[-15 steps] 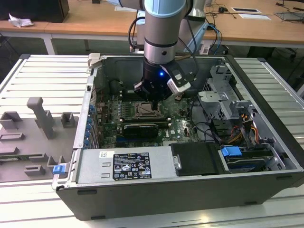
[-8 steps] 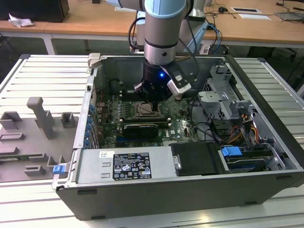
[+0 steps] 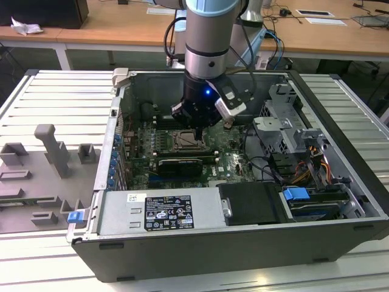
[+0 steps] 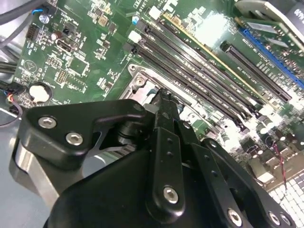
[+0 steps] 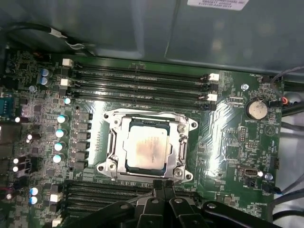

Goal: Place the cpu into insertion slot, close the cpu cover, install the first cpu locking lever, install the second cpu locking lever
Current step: 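Install the second cpu locking lever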

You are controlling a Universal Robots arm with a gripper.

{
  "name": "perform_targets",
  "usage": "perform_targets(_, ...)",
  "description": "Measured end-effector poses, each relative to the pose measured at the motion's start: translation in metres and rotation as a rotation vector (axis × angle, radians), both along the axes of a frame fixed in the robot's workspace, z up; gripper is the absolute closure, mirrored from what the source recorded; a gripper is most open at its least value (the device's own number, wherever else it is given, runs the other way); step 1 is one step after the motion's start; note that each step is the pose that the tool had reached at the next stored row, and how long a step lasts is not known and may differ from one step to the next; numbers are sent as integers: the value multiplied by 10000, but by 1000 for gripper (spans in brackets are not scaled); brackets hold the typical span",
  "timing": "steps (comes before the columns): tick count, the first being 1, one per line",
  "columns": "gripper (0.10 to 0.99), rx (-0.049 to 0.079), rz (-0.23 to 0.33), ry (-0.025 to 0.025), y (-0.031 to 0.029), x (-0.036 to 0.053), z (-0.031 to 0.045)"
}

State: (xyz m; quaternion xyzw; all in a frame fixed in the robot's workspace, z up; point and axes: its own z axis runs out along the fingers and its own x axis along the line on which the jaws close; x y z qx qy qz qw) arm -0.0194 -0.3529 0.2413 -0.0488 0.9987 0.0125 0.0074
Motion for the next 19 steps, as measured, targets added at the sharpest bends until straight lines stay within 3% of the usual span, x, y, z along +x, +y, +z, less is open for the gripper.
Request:
perform_targets(3,980,2,-3,1,-30,-23,0)
perform_targets(4,980,63,-2,1,-43,-44,-1)
perform_targets(6,980,321,-3,18,-70,-56,-12)
perform_targets(7,980,359,-3,33,-88,-56,-22)
perform_targets(8,980,367,-4,34,-110,-82,-37)
perform_targets(11,980,384,-3,36,-151,-273,-62)
perform_targets(14,980,385,-2,39,-153,-305,-122)
perform_targets(17,980,386,-3,40,-153,-324,-235)
perform_targets(19,980,459,-4,41,-162,-349,-250)
